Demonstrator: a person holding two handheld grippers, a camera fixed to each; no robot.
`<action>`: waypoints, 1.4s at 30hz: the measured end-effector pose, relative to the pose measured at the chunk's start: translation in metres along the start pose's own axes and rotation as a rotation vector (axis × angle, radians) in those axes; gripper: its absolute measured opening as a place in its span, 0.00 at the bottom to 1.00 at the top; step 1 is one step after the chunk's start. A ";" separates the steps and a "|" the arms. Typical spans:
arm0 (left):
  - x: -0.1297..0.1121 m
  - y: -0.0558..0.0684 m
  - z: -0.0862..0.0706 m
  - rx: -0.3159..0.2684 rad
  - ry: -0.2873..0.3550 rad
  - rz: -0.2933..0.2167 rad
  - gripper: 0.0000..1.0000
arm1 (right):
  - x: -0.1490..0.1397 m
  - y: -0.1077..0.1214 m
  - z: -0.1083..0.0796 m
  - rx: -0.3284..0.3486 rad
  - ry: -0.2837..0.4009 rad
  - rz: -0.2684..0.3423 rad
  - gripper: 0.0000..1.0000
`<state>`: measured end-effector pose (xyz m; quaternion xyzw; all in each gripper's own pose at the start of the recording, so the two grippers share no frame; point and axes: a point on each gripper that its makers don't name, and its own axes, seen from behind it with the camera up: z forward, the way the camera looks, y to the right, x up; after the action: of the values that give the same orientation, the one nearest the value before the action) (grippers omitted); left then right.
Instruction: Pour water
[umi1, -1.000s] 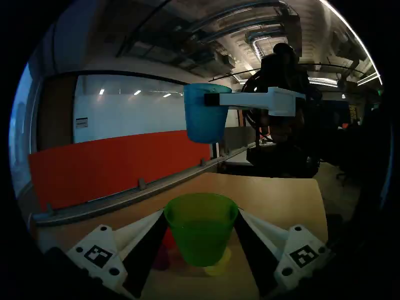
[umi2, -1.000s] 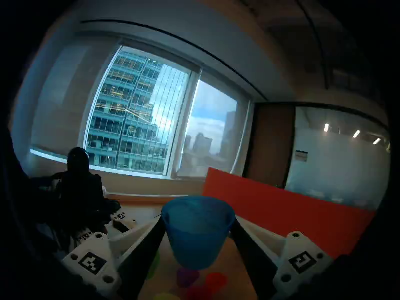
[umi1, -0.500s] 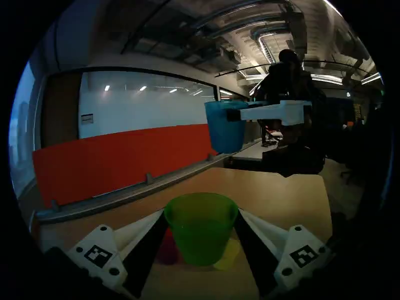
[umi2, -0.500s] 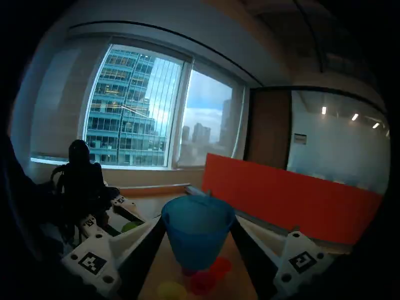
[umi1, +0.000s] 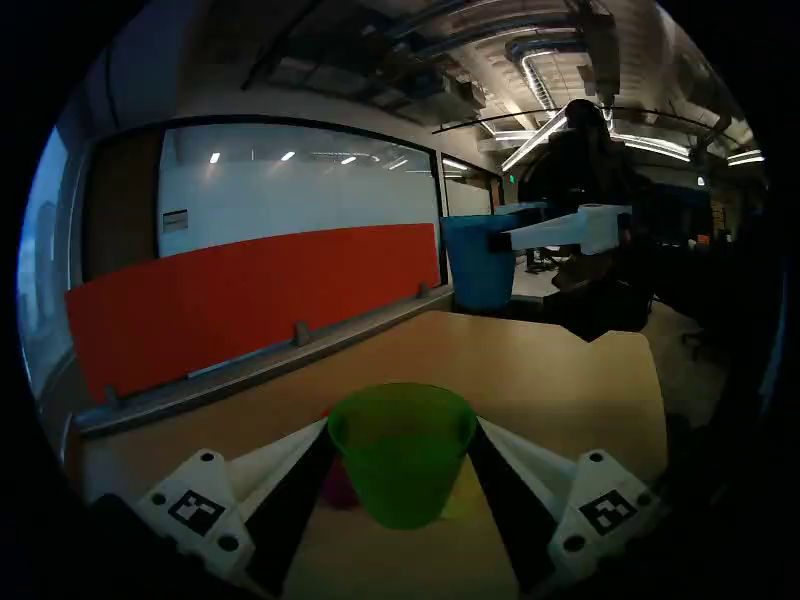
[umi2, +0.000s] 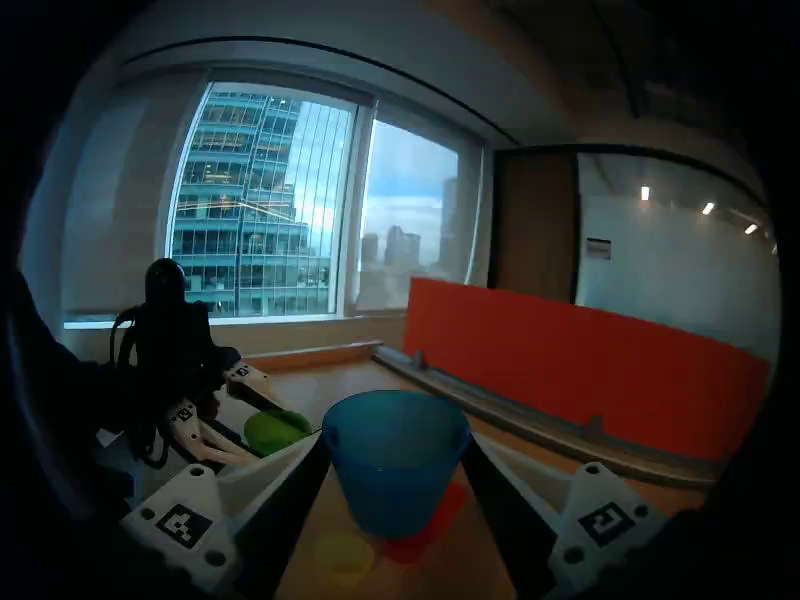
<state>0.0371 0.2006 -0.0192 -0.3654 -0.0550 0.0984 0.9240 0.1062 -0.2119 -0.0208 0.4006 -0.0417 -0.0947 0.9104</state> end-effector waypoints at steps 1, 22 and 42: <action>-0.003 0.000 0.000 -0.001 -0.008 0.002 0.87 | -0.003 0.001 -0.001 0.002 -0.007 0.003 0.92; -0.065 -0.003 0.011 -0.027 -0.209 0.030 0.88 | -0.081 0.017 -0.017 0.018 -0.148 0.042 0.92; -0.120 -0.003 0.020 -0.098 -0.376 0.046 0.88 | -0.165 0.023 -0.013 0.048 -0.316 0.057 0.93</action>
<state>-0.0833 0.1846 -0.0065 -0.3861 -0.2231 0.1834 0.8761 -0.0504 -0.1534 -0.0132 0.4013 -0.1977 -0.1296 0.8849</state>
